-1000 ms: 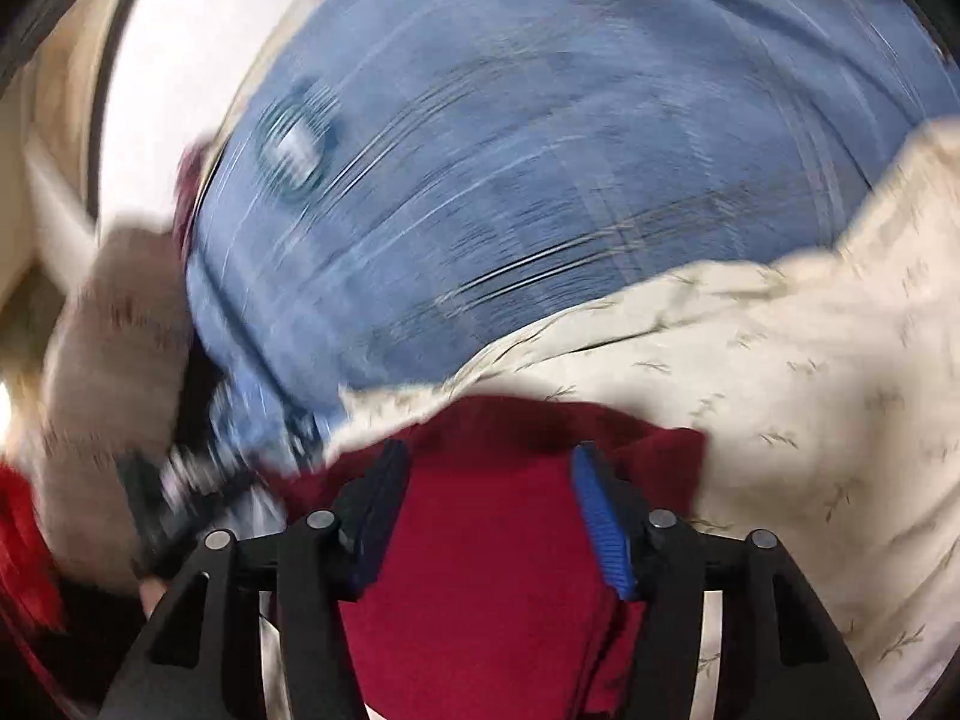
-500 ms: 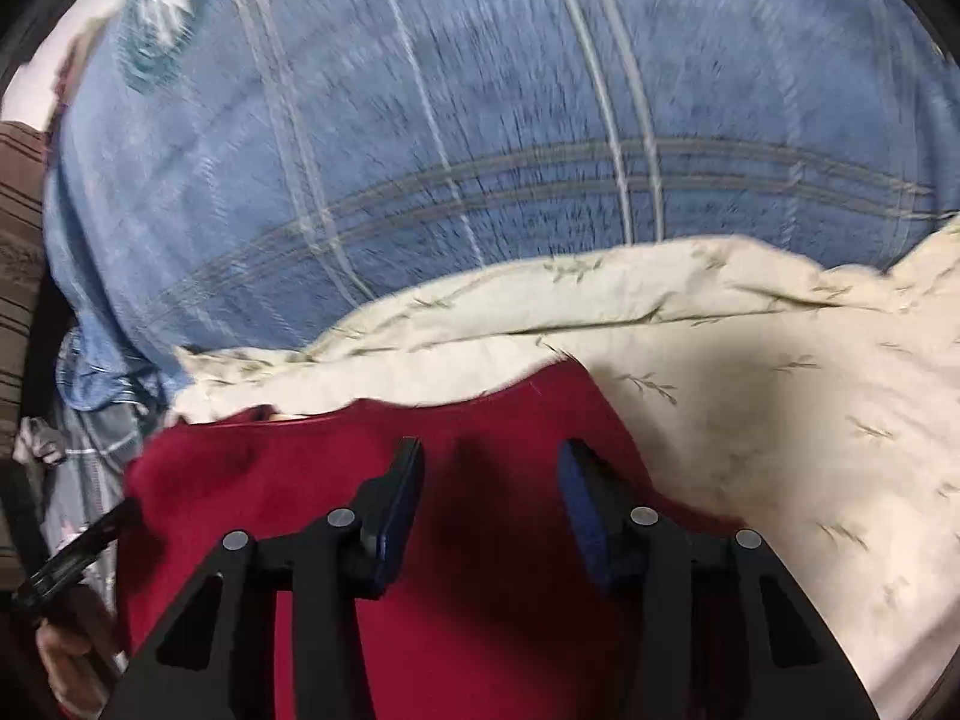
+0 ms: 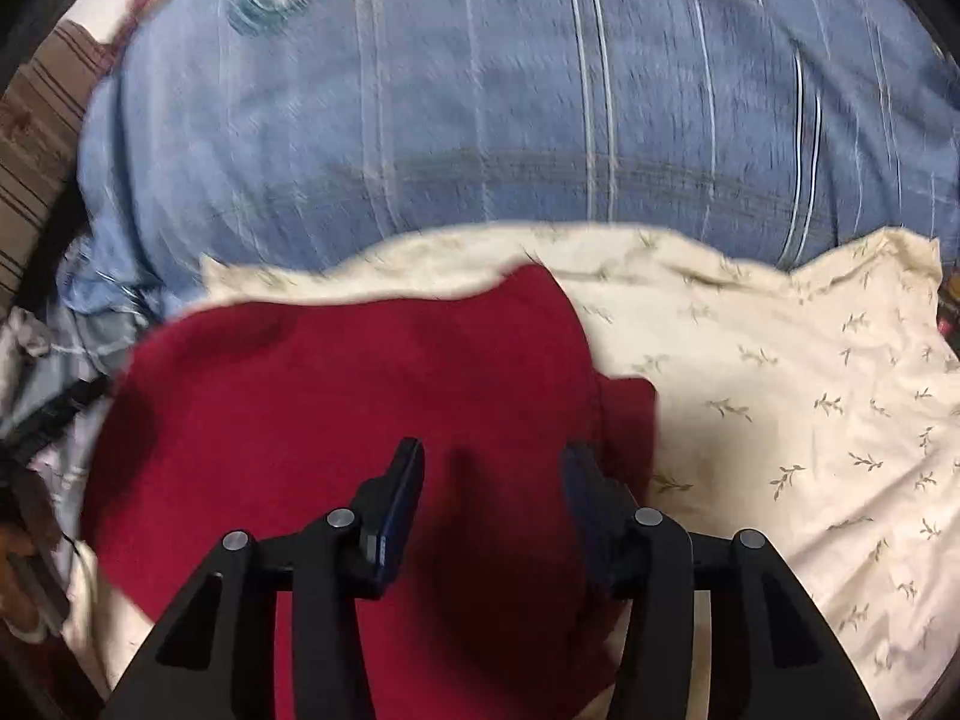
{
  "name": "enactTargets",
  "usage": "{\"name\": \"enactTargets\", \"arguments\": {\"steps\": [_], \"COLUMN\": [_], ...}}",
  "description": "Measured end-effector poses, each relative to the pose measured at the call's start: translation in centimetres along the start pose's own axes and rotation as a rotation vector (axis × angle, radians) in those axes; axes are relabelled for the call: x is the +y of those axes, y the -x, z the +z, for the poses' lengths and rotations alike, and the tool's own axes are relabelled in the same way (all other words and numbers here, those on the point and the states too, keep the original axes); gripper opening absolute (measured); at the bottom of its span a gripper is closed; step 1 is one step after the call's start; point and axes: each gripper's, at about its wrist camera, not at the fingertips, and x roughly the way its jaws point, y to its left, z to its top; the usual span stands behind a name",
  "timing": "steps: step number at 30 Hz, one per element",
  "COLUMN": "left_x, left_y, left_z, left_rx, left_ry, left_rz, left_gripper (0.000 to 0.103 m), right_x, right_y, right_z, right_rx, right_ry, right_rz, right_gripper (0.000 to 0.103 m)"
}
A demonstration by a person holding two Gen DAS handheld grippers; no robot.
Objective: Fold small clothes
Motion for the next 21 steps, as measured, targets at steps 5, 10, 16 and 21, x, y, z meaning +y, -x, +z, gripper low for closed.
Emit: {"name": "enactTargets", "arguments": {"steps": [5, 10, 16, 21], "left_x": [-0.3, 0.1, 1.4, 3.2], "left_y": [1.3, 3.1, 3.8, 2.9], "left_z": [0.0, -0.4, -2.3, -3.9], "left_rx": [-0.024, -0.019, 0.016, 0.06], "left_ry": [-0.01, -0.007, 0.02, 0.104], "left_rz": [0.01, 0.013, 0.027, -0.012], "left_gripper": [0.085, 0.085, 0.085, 0.085], "right_x": [1.6, -1.0, 1.2, 2.5], "right_y": [0.4, -1.8, 1.4, -2.6], "right_z": [-1.0, -1.9, -1.1, -1.2], "right_rx": [-0.001, 0.047, -0.009, 0.115], "right_ry": [0.063, -0.028, -0.004, -0.021], "right_rz": [0.002, -0.058, 0.005, -0.007], "right_gripper": [0.053, 0.042, 0.051, 0.059]}}
